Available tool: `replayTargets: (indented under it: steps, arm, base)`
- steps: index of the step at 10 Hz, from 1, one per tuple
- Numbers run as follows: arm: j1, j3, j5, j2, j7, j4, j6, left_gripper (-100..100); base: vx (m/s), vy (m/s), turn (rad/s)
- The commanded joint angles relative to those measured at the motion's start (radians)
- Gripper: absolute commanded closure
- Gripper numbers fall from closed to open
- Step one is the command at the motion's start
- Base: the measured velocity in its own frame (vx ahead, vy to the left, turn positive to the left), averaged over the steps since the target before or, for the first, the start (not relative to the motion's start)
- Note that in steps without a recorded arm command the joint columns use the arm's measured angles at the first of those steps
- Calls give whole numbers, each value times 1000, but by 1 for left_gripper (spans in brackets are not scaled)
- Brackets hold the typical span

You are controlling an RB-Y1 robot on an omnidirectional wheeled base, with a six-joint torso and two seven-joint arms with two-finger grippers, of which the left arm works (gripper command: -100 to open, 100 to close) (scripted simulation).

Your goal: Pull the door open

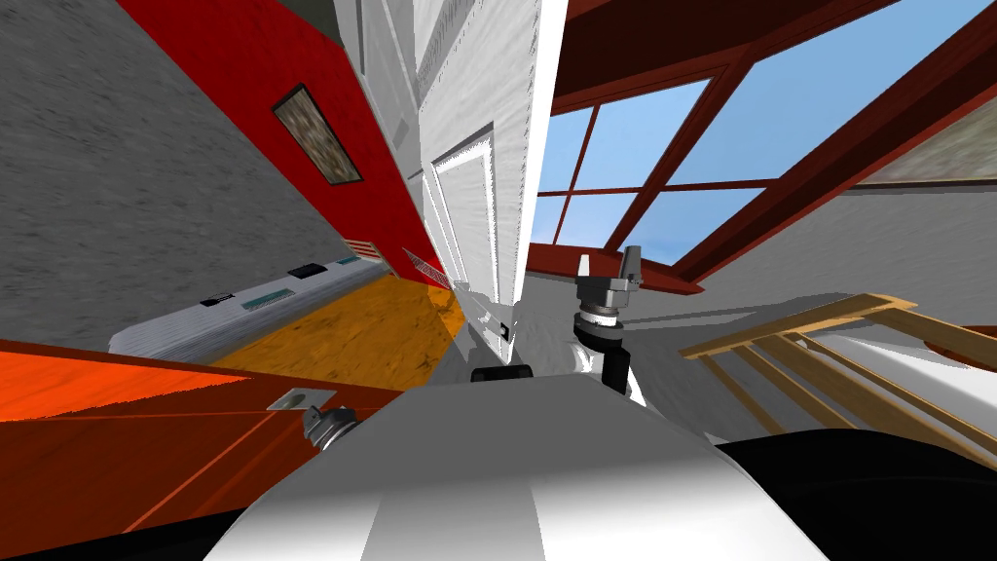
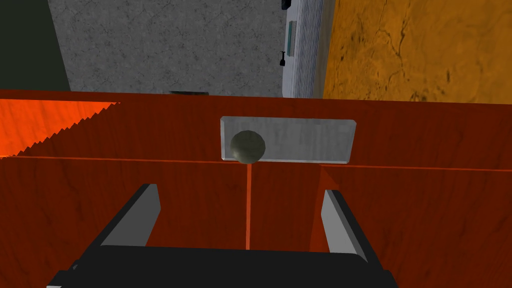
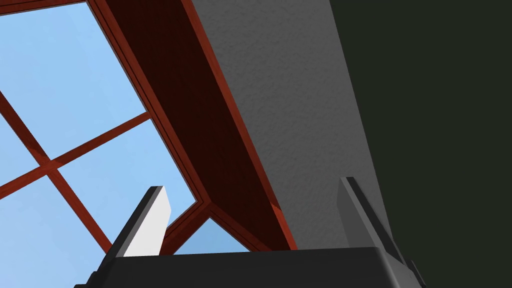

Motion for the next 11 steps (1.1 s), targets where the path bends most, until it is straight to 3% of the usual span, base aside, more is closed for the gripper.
replayTargets:
  steps: [1,6,7,11]
  arm:
    - [0,0,0,1,0,3,-1,-100]
    - [0,0,0,1,0,3,-1,-100]
    - [17,-3,2,21,27,40,-28,-100]
    - [23,-4,2,27,35,52,-37,-100]
  base:
    - [0,0,0]
    - [2,-2,0]
    - [45,36,-197]
    - [30,-5,-62]
